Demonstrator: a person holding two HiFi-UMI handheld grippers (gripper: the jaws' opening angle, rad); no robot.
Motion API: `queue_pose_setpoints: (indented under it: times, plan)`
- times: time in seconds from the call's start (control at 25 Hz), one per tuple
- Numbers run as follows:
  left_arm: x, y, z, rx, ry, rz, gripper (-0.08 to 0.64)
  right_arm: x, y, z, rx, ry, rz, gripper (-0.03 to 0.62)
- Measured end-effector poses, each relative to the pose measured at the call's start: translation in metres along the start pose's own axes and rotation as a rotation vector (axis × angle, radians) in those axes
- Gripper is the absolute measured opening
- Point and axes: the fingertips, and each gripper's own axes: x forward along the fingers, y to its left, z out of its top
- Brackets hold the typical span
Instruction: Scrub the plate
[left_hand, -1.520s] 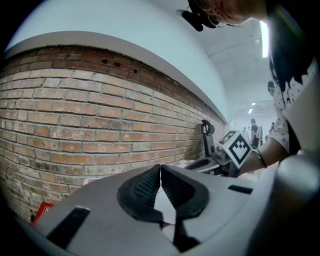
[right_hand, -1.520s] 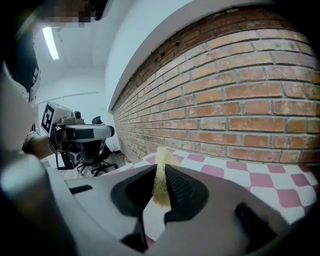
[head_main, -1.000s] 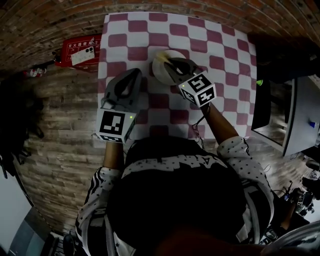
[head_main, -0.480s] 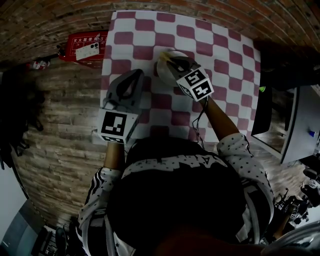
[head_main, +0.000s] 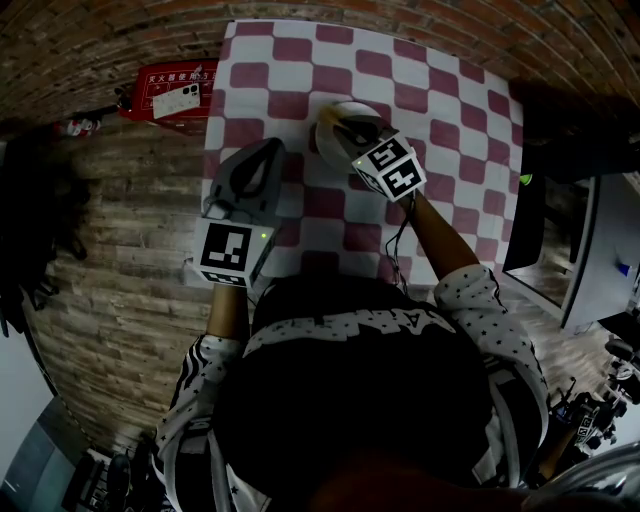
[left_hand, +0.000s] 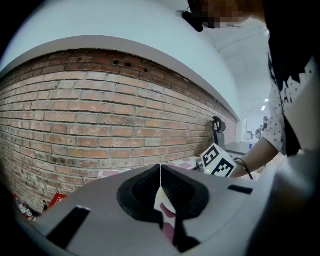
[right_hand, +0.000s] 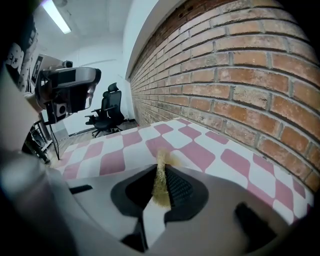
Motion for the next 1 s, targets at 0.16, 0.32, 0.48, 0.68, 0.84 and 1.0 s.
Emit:
queue_pose_setpoints:
  times: [0.16,0.32,0.48,0.68,0.84,1.0]
  plan:
    - [0.001,-0.001,0.000,0.002,0.000,-0.007,0.014,0.001,0.006,-0.002,0.003,0.010,0.017,0.054]
    - [0.001,0.000,0.000,-0.002,-0.003,-0.009,0.014,0.000,0.011,-0.004,0.013,0.015,0.026,0.054]
    - [0.000,-0.001,0.002,-0.004,-0.011,-0.012,0.014,-0.002,0.017,-0.006,0.021,0.019,0.037,0.054]
    - [-0.001,-0.003,0.003,-0.001,-0.015,-0.021,0.014,-0.004,0.031,-0.007,0.016,0.032,0.071,0.054]
    - [-0.002,-0.004,0.004,0.003,-0.019,-0.031,0.014,-0.005,0.037,-0.012,0.054,0.030,0.088,0.054]
    - [-0.002,-0.006,0.006,0.005,-0.023,-0.040,0.014,-0.008,0.044,-0.011,0.078,0.027,0.098,0.054]
